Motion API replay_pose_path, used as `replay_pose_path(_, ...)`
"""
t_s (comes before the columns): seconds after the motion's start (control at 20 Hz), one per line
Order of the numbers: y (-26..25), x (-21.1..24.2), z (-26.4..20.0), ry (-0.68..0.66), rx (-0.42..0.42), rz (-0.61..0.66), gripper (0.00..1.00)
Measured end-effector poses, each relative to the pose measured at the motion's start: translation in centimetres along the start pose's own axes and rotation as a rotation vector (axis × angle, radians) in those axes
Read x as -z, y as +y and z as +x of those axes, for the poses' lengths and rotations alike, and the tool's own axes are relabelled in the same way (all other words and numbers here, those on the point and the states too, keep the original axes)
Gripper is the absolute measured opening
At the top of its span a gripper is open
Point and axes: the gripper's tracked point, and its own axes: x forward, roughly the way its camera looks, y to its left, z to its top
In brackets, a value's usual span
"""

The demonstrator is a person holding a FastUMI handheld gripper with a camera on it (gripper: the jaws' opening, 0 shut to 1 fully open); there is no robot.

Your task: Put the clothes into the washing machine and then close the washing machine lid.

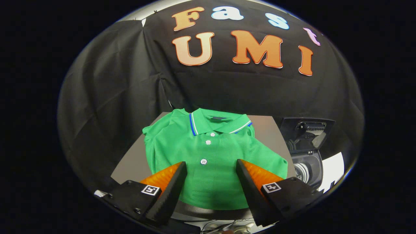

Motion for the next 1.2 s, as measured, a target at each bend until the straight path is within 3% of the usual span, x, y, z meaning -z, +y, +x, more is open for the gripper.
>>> replay_pose_path(0.2, 0.1, 0.5, 0.8, 0.028, 0.003, -0.006, 0.98)
replay_pose_path(0.5, 0.5, 0.8, 1.1, 0.002, -0.049, -0.027, 0.58)
replay_pose_path(0.7, 0.5, 0.6, 0.8, -0.016, -0.09, -0.051, 0.22)
replay_pose_path(0.9, -0.7, 0.1, -0.1, -0.024, -0.064, -0.091, 0.08)
replay_pose_path(1.2, -4.9, -1.8, -2.7, -0.08, -0.045, -0.043, 0.08)
